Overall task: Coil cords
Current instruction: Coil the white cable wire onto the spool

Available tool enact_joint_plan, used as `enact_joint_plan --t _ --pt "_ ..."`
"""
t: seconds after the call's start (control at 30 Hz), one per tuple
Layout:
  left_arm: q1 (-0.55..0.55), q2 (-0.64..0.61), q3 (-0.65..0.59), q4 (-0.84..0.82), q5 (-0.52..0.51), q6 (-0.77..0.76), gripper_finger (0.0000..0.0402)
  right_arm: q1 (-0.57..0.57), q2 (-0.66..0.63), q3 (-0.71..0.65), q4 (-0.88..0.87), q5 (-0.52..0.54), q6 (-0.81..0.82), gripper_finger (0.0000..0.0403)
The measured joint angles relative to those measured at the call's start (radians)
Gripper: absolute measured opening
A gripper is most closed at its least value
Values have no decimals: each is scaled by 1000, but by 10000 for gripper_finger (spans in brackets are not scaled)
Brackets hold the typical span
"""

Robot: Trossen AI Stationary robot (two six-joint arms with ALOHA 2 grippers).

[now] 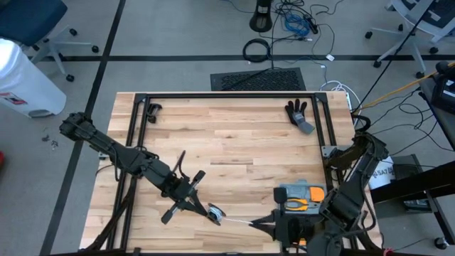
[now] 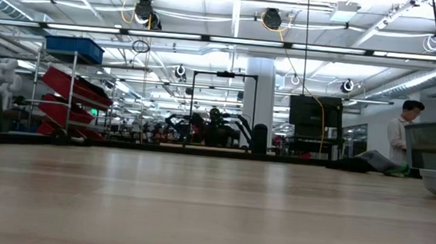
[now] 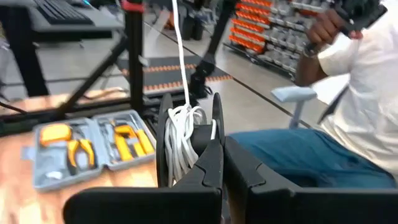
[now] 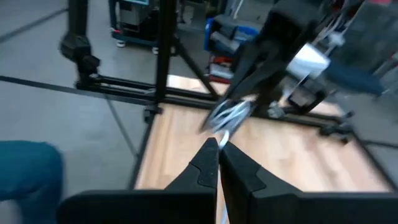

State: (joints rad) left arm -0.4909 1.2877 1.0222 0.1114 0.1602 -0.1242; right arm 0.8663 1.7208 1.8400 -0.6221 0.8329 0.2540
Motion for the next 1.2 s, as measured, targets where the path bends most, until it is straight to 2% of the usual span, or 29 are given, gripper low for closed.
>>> enact_joint_plan --t 0.23,0.47,0.8,1.0,1.2 --pt "0 40 0 3 68 6 2 -80 0 0 100 -26 -185 0" --pt "-5 51 0 9 74 14 2 -188 4 0 167 -191 -256 0" --pt "-40 52 0 63 75 163 2 -311 54 0 279 -440 -331 0" --pt "-48 52 0 64 75 224 2 -332 96 0 326 -516 -360 0" --pt "-48 52 0 67 75 246 2 -338 115 0 351 -526 -357 0"
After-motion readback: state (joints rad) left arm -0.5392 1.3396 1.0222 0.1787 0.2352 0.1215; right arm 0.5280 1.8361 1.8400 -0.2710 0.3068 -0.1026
